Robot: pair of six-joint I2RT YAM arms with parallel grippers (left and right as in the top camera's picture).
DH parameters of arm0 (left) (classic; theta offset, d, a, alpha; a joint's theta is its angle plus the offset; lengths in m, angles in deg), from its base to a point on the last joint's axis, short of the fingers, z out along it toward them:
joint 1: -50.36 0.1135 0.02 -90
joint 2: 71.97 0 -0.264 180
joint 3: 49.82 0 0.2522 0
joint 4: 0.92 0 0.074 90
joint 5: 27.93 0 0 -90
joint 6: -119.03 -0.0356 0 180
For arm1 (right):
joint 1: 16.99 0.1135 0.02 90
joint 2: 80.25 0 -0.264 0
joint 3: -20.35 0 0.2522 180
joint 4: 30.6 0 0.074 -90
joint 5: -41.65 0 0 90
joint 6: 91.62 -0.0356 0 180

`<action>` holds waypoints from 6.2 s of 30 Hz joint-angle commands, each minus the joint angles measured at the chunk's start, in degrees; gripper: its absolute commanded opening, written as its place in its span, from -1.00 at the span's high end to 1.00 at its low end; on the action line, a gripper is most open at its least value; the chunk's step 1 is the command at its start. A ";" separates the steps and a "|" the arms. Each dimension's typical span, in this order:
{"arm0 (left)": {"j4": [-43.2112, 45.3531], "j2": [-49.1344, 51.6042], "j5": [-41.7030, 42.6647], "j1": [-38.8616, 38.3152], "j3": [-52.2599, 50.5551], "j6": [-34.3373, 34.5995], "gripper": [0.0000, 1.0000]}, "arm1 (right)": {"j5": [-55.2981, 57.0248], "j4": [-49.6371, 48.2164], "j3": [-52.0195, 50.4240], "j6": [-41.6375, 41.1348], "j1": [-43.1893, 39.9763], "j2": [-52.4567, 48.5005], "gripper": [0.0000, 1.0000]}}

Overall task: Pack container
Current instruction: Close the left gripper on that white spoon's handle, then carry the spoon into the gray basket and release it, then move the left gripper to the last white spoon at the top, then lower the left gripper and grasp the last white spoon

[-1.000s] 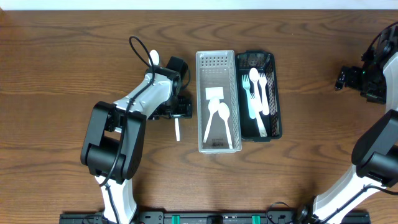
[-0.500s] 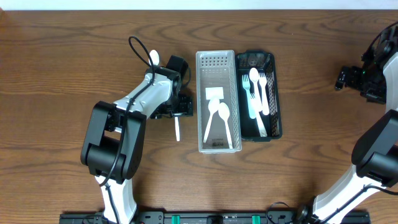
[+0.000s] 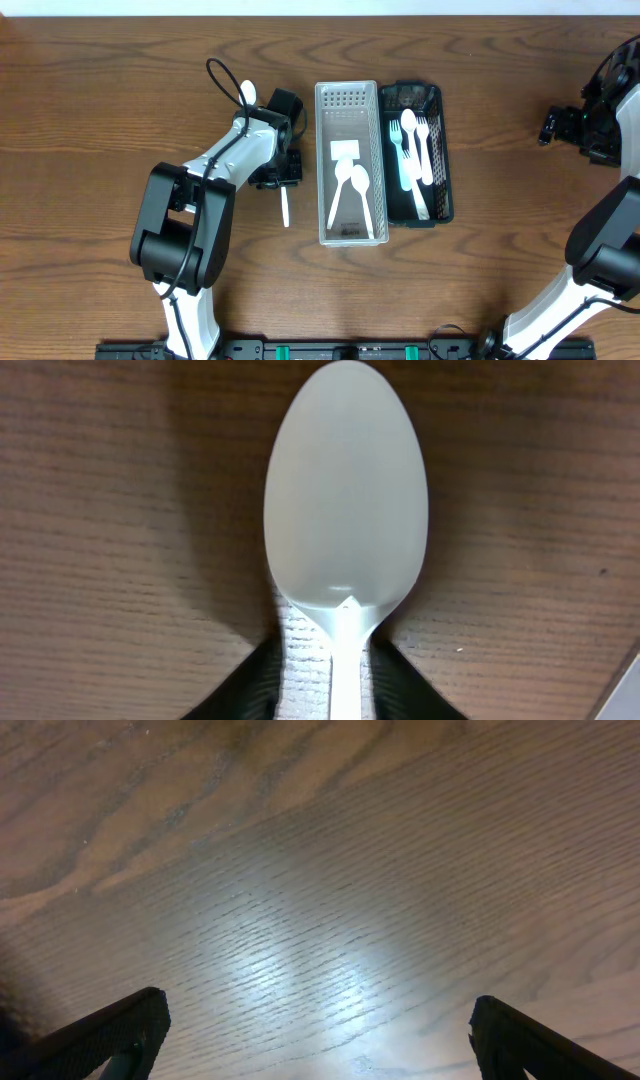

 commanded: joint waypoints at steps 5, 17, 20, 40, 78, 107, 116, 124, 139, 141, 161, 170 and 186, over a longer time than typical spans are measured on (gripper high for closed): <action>0.09 0.96 -0.04 0.31 0.13 0.20 0.63 | 0.07 -0.11 -0.04 0.66 -0.35 0.26 -0.98; 0.17 0.74 -0.07 0.31 0.61 0.31 0.88 | 0.04 -0.13 -0.04 0.66 -0.35 0.26 -0.98; -0.52 -0.20 -0.07 0.35 2.27 -0.31 0.88 | 0.04 -0.13 -0.04 0.66 -0.35 0.26 -0.98; 0.70 -23.15 2.80 -3.87 11.50 0.87 0.88 | 0.04 -0.13 -0.04 0.66 -0.35 0.24 -0.99; 3.04 -18.49 -2.82 0.26 11.52 4.37 -0.96 | 0.04 -0.13 -0.04 0.66 -0.35 0.26 -0.99; 2.99 -9.05 -1.03 19.45 15.80 -14.58 -0.96 | 0.04 -0.11 -0.04 0.66 -0.35 0.26 -0.99; -1.49 2.49 -4.13 16.24 23.71 -17.27 -0.96 | 0.04 -0.13 -0.04 0.66 -0.35 0.26 -0.99; -2.56 6.82 -4.13 16.17 26.14 -17.20 -0.96 | 0.04 -0.13 -0.04 0.66 -0.35 0.26 -0.99; -1.14 11.15 -4.15 14.58 26.71 -17.49 -0.96 | 0.07 -0.13 -0.04 0.66 -0.35 0.26 -0.99; -1.09 11.96 -4.15 14.19 26.88 -17.49 -0.96 | 0.07 -0.13 -0.04 0.66 -0.35 0.24 -0.99; -0.85 16.96 -4.11 13.79 28.28 -17.49 -0.96 | 0.04 -0.13 -0.04 0.66 -0.35 0.26 -0.99; 0.90 16.96 -3.89 13.79 28.30 -17.46 -0.97 | 0.04 -0.11 -0.04 0.66 -0.35 0.26 -0.98; 0.94 16.96 -3.72 13.79 28.28 -17.25 -0.98 | 0.04 -0.13 -0.04 0.66 -0.35 0.26 -0.99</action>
